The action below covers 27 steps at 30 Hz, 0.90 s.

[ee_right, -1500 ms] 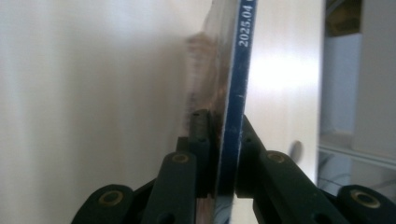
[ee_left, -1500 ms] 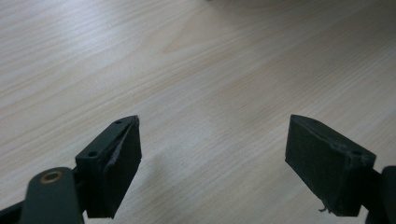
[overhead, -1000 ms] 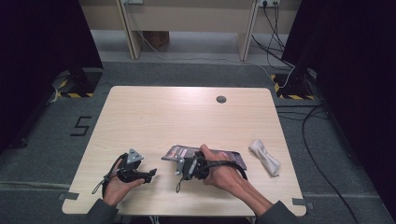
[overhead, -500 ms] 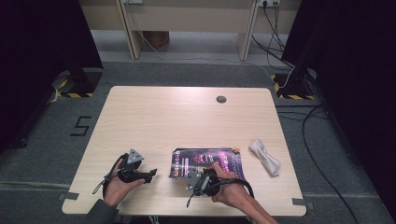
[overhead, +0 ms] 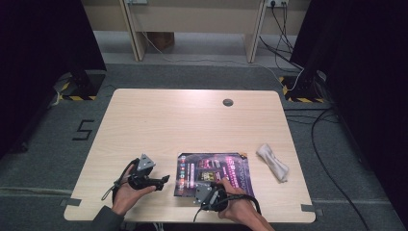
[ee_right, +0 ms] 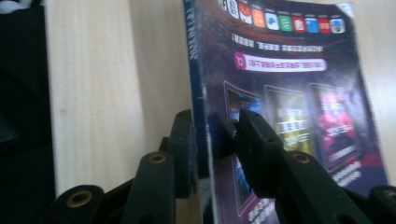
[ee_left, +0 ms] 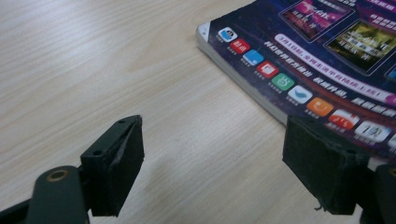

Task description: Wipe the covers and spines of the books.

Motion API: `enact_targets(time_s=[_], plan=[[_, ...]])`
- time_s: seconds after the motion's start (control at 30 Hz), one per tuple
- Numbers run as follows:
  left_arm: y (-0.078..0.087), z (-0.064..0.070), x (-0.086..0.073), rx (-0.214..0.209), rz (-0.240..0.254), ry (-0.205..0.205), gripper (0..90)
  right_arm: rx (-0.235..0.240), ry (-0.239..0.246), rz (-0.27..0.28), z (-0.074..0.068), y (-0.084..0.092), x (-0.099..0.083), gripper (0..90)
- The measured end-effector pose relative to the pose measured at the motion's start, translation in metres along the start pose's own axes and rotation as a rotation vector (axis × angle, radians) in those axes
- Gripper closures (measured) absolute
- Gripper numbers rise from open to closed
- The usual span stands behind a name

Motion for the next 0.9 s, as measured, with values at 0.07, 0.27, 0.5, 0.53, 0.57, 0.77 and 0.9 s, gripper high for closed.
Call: enact_targets(time_s=[0.07, 0.27, 0.5, 0.53, 0.57, 0.77, 0.9], plan=[[-0.001, 0.006, 0.0, -0.013, -0.006, -0.017, 19.4, -0.002, -0.012, 0.001, -0.002, 0.0, -0.001, 65.4], [-0.006, 0.015, 0.002, -0.018, -0.015, -0.046, 18.9, 0.026, -0.048, 0.026, -0.008, 0.002, -0.004, 61.5], [-0.013, 0.013, 0.006, 0.007, -0.022, -0.06, 19.0, 0.024, -0.107, 0.087, -0.005, 0.017, -0.009, 58.1], [-0.015, 0.013, 0.007, 0.008, -0.017, -0.056, 19.1, 0.014, -0.121, 0.084, -0.003, 0.018, -0.011, 56.6], [-0.016, 0.014, 0.008, 0.008, -0.018, -0.061, 19.1, -0.01, -0.133, 0.076, 0.001, 0.019, -0.015, 55.5], [-0.027, 0.019, 0.017, 0.017, -0.02, -0.09, 19.2, -0.066, -0.253, 0.061, 0.014, 0.023, -0.043, 45.4], [-0.034, 0.02, 0.024, 0.035, -0.009, -0.1, 19.1, -0.074, -0.308, 0.061, 0.014, 0.026, -0.058, 41.9]])
Point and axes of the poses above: each handheld gripper's, and its own axes: y roughly backward along the jaws, x roughly out of its top, z roughly to its right, the point moved 10 cm from there along -y, roughly forward along the jaws, and after that the axes turned 1 degree about x, right-handed, at the moved point
